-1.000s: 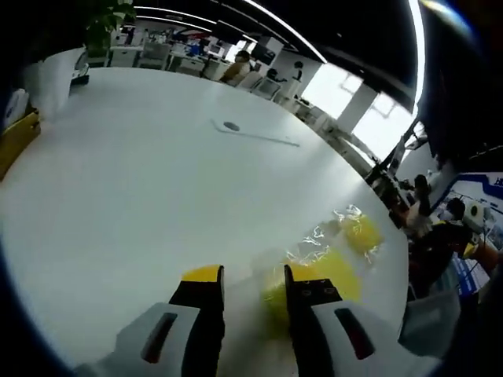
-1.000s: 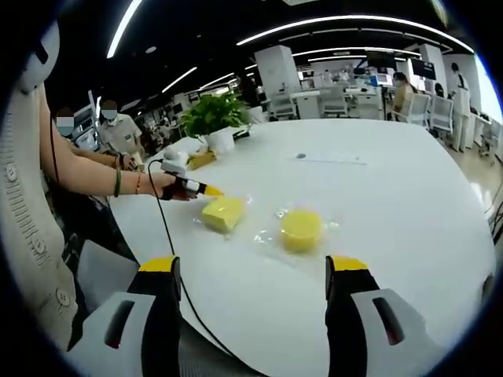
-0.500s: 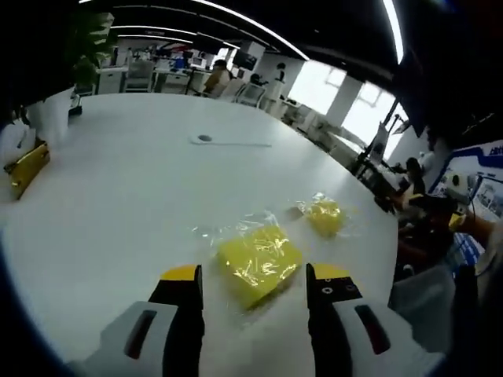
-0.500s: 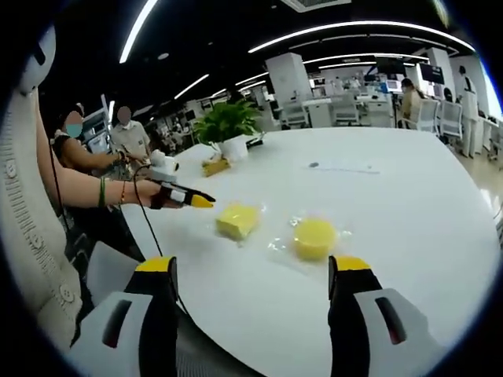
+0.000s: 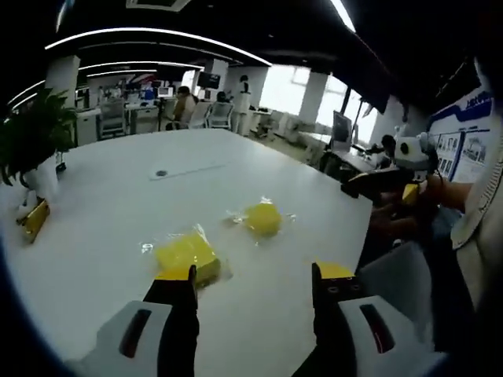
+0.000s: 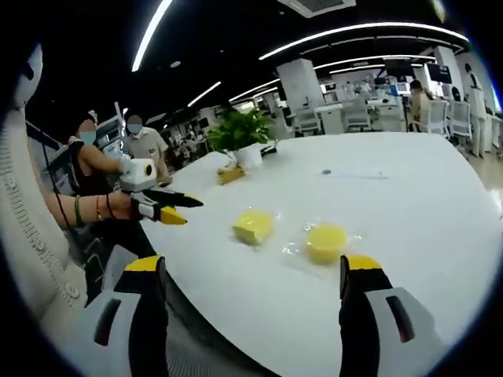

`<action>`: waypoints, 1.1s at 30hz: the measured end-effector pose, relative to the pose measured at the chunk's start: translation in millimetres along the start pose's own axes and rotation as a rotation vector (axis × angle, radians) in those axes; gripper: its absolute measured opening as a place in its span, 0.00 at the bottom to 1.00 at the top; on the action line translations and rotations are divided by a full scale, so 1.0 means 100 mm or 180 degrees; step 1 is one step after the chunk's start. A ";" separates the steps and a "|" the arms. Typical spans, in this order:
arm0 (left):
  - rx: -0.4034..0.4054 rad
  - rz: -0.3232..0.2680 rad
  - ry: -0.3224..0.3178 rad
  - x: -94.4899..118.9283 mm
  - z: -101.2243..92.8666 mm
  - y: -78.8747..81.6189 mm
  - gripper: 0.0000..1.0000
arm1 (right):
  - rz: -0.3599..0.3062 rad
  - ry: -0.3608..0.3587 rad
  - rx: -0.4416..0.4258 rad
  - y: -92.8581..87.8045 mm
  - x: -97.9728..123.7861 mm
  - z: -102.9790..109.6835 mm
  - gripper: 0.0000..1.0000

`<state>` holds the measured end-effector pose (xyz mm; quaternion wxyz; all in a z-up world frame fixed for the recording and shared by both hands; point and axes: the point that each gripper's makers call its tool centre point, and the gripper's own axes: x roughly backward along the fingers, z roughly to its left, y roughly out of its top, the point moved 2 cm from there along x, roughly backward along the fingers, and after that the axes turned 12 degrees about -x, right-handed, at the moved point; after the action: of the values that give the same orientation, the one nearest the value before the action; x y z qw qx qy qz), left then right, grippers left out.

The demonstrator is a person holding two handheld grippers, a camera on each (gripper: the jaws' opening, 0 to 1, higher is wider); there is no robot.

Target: Compare the silicone blocks by pressing each to a similar depth, holding the contact briefly, and releasing to observe deformation and rebound differences across the visible hardness samples.

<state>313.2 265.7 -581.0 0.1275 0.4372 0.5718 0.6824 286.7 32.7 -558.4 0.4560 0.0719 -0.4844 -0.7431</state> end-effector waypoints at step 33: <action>0.1146 -0.0886 0.0134 0.20 -0.33 0.44 0.66 | -0.0520 0.0352 -0.0405 0.02 0.29 0.01 0.82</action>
<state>291.6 243.1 -531.8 0.1284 0.3555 0.7417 0.5542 270.7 11.3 -547.0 0.4237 0.1230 -0.4029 -0.8019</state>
